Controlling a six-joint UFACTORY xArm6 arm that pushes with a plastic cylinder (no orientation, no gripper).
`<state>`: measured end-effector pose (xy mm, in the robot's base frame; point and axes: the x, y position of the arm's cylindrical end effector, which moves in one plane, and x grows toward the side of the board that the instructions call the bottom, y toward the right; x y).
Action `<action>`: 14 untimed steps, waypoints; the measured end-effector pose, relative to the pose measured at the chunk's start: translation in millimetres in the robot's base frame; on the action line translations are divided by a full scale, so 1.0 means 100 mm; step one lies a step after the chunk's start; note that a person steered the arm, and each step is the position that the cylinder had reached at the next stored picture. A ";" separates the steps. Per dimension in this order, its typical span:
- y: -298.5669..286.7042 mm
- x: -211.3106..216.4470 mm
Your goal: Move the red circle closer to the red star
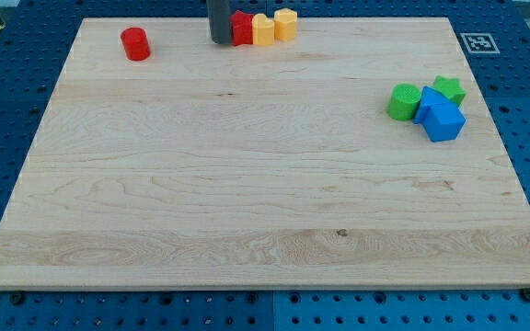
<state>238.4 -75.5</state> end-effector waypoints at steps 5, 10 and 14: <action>-1.61 0.04; -0.98 0.52; -0.76 0.30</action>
<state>268.0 -151.8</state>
